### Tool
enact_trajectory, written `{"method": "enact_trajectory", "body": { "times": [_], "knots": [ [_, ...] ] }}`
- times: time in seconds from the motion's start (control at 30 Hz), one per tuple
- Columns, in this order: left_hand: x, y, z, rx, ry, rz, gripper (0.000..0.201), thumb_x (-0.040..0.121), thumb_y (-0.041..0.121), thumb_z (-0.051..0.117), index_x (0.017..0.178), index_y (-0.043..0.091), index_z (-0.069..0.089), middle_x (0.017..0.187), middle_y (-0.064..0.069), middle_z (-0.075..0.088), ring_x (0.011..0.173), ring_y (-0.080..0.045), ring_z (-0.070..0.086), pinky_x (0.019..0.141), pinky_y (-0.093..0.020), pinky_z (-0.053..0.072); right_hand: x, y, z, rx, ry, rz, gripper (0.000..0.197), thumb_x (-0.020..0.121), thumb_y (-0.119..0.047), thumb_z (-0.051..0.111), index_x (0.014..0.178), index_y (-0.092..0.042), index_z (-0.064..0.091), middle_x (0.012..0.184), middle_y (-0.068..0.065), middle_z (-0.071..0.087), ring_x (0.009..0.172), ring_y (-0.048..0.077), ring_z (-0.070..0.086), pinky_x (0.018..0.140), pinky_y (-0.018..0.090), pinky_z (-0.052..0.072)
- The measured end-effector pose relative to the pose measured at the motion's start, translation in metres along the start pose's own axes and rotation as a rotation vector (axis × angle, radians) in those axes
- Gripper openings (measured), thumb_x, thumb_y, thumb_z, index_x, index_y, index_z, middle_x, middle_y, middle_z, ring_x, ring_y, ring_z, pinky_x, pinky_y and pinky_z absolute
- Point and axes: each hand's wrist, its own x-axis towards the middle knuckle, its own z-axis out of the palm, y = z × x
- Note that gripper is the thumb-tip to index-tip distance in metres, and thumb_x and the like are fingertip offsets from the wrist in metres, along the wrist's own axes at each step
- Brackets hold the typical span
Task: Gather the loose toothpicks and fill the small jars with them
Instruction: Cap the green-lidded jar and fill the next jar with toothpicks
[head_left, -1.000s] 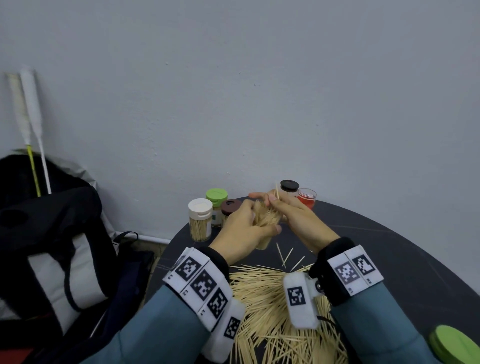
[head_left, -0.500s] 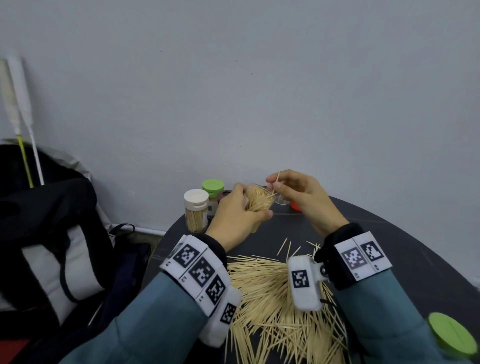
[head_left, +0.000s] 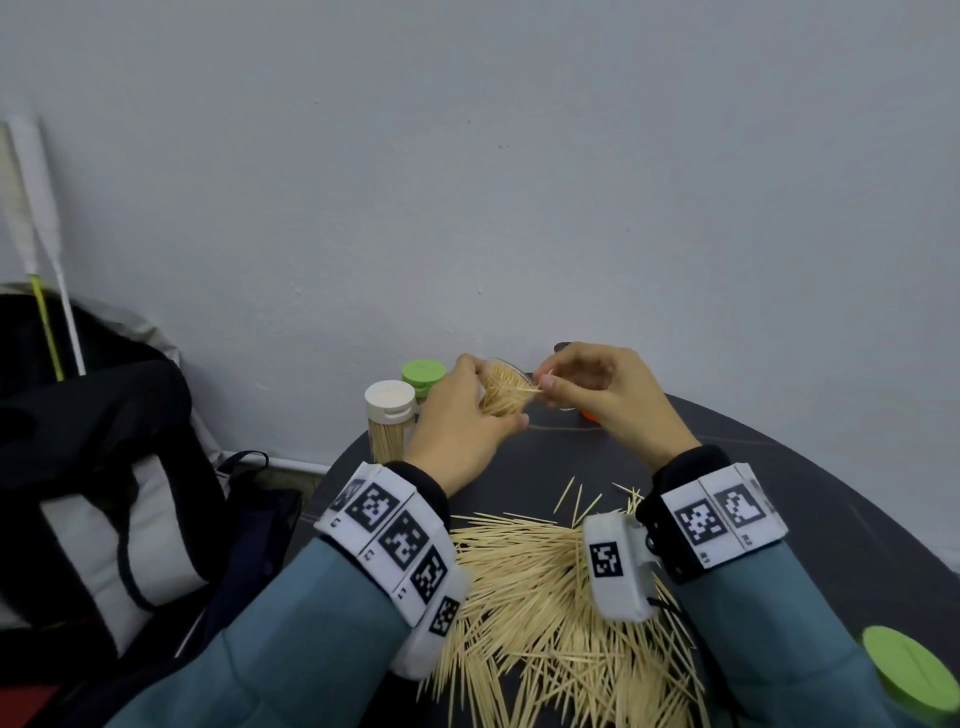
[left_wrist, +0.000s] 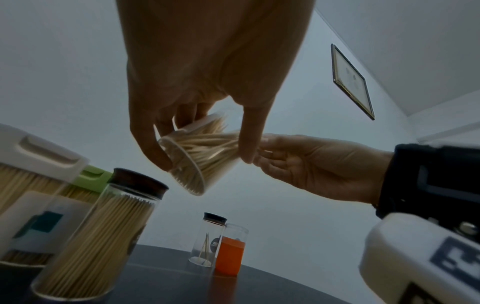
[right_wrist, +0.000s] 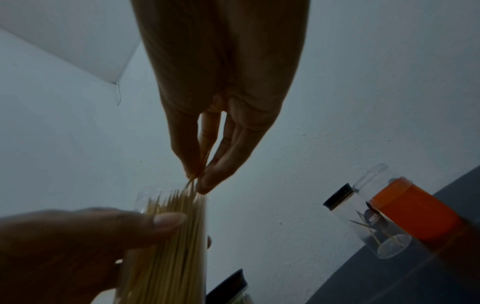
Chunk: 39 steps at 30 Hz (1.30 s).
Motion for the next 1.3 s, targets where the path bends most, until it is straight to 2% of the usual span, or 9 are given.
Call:
{"method": "enact_trajectory", "body": {
  "times": [0.07, 0.2, 0.4, 0.57, 0.8, 0.87, 1.07, 1.17, 1.3],
  "knots": [
    [-0.001, 0.001, 0.001, 0.034, -0.014, 0.014, 0.040, 0.080, 0.023, 0.074, 0.102, 0.017, 0.041, 0.095, 0.003, 0.055, 0.083, -0.011, 0.052, 0.066, -0.021, 0.036, 0.000, 0.001, -0.001, -0.015, 0.005, -0.006, 0.011, 0.081, -0.004, 0.068, 0.080, -0.014, 0.065, 0.078, 0.001, 0.068, 0.070, 0.012, 0.066, 0.071, 0.022, 0.052],
    [0.004, 0.003, -0.002, 0.079, -0.045, 0.024, 0.044, 0.079, 0.025, 0.074, 0.108, 0.014, 0.043, 0.105, -0.003, 0.058, 0.095, -0.020, 0.056, 0.079, -0.030, 0.044, 0.000, 0.000, -0.004, -0.047, 0.031, -0.024, 0.013, 0.078, -0.006, 0.072, 0.078, -0.018, 0.068, 0.082, 0.002, 0.071, 0.075, 0.011, 0.067, 0.076, 0.024, 0.051],
    [0.007, 0.004, -0.008, 0.163, -0.094, 0.045, 0.047, 0.080, 0.026, 0.073, 0.114, 0.012, 0.044, 0.107, -0.004, 0.056, 0.094, -0.017, 0.053, 0.076, -0.027, 0.040, -0.001, -0.002, -0.005, -0.110, -0.003, -0.026, 0.015, 0.075, -0.008, 0.074, 0.078, -0.022, 0.069, 0.083, -0.003, 0.072, 0.075, 0.002, 0.066, 0.068, 0.009, 0.044],
    [0.001, 0.004, -0.005, 0.186, -0.205, 0.078, 0.040, 0.078, 0.021, 0.075, 0.104, 0.018, 0.045, 0.091, 0.005, 0.058, 0.080, -0.010, 0.055, 0.064, -0.021, 0.039, -0.001, -0.003, -0.002, -0.053, 0.048, -0.050, 0.007, 0.075, -0.010, 0.074, 0.081, -0.012, 0.069, 0.076, -0.001, 0.070, 0.072, 0.009, 0.067, 0.069, 0.016, 0.051],
    [-0.006, 0.003, -0.005, 0.019, -0.285, 0.013, 0.043, 0.076, 0.024, 0.077, 0.108, 0.018, 0.050, 0.093, 0.013, 0.058, 0.083, -0.002, 0.056, 0.065, -0.014, 0.043, -0.002, -0.004, 0.002, -0.101, 0.008, -0.098, 0.017, 0.069, -0.028, 0.074, 0.079, -0.014, 0.070, 0.080, 0.007, 0.068, 0.071, 0.018, 0.064, 0.069, 0.030, 0.053],
    [-0.005, 0.003, -0.007, -0.044, -0.261, -0.017, 0.043, 0.075, 0.023, 0.078, 0.108, 0.017, 0.050, 0.092, 0.012, 0.058, 0.083, -0.003, 0.055, 0.067, -0.014, 0.043, -0.002, -0.002, -0.003, -0.101, 0.031, -0.095, 0.020, 0.067, -0.034, 0.072, 0.080, -0.018, 0.072, 0.081, 0.000, 0.067, 0.072, 0.013, 0.062, 0.071, 0.032, 0.051],
    [-0.001, 0.005, -0.007, -0.187, -0.187, -0.151, 0.046, 0.074, 0.027, 0.079, 0.110, 0.016, 0.053, 0.105, -0.001, 0.063, 0.100, -0.016, 0.060, 0.091, -0.036, 0.051, -0.002, 0.001, -0.004, -0.139, -0.066, -0.095, 0.020, 0.085, -0.026, 0.060, 0.101, -0.021, 0.071, 0.099, -0.003, 0.070, 0.092, 0.006, 0.063, 0.082, 0.020, 0.047],
    [0.001, 0.005, -0.006, -0.196, -0.162, -0.168, 0.048, 0.073, 0.026, 0.080, 0.112, 0.016, 0.053, 0.107, 0.000, 0.064, 0.102, -0.016, 0.060, 0.094, -0.038, 0.049, -0.002, 0.001, -0.001, -0.018, -0.038, -0.101, 0.024, 0.092, -0.008, 0.053, 0.111, -0.019, 0.064, 0.110, -0.002, 0.068, 0.105, 0.010, 0.063, 0.094, 0.025, 0.049],
    [0.003, 0.003, -0.007, -0.190, -0.135, -0.175, 0.049, 0.072, 0.025, 0.080, 0.111, 0.017, 0.052, 0.107, -0.001, 0.064, 0.100, -0.016, 0.060, 0.093, -0.036, 0.049, -0.003, -0.001, -0.002, -0.036, -0.141, -0.060, 0.027, 0.096, -0.015, 0.046, 0.118, -0.016, 0.061, 0.114, -0.003, 0.067, 0.111, 0.006, 0.060, 0.098, 0.022, 0.045]
  ]
}}
